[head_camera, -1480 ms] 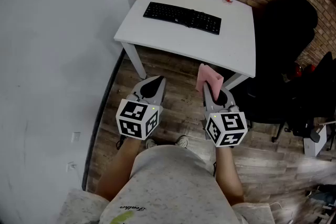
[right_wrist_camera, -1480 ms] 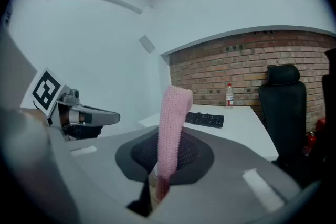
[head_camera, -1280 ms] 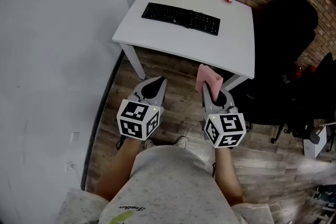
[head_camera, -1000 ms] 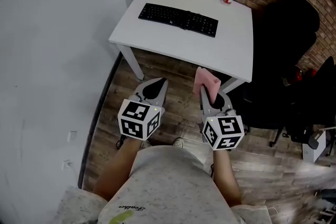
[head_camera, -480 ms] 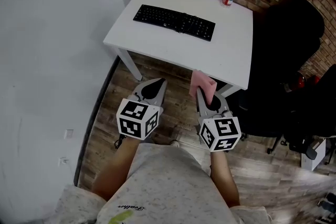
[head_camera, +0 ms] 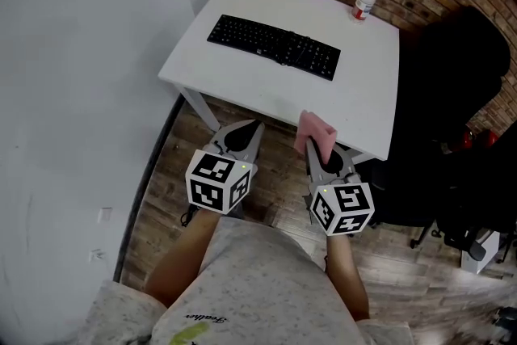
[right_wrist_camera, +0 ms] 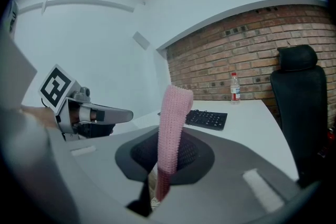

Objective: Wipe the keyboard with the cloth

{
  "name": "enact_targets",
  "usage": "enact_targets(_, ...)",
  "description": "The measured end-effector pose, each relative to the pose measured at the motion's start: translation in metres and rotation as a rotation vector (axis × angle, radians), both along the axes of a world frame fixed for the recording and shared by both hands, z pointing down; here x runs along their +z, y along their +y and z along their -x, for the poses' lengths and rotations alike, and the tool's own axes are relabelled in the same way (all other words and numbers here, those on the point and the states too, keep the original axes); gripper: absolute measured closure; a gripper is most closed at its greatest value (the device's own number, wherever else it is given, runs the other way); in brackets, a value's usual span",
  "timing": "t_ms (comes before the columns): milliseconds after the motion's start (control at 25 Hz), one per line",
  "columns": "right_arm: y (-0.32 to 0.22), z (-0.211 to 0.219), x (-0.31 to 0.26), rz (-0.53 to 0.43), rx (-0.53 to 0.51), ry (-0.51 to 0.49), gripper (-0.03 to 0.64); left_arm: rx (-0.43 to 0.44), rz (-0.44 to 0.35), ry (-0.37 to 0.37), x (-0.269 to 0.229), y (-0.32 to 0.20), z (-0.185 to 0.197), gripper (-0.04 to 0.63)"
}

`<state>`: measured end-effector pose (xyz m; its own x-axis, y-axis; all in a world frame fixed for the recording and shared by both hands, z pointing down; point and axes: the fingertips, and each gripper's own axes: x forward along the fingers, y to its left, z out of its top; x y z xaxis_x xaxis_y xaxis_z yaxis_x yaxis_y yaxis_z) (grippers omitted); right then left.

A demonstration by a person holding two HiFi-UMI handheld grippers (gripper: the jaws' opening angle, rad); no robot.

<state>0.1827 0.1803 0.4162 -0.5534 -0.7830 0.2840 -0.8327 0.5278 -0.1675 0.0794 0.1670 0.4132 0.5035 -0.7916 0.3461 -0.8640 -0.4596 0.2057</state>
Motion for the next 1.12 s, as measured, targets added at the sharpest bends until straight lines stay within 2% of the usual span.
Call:
enact_targets(240, -0.067, 0.030, 0.008, 0.034, 0.037, 0.016, 0.588, 0.044, 0.023, 0.015, 0.007, -0.072, 0.029, 0.601)
enact_targets(480, -0.143, 0.075, 0.007, 0.079, 0.078, 0.029, 0.586, 0.096, 0.065, 0.036, 0.012, -0.155, 0.069, 0.601)
enact_targets(760, -0.215, 0.128, 0.009, 0.123, 0.087, 0.043, 0.586, 0.125, 0.099, 0.050, 0.025, -0.227, 0.116, 0.601)
enact_targets(1120, -0.313, 0.216, 0.009, 0.186, -0.002, -0.070, 0.586, 0.091, 0.137, 0.045, 0.045, -0.289, 0.181, 0.601)
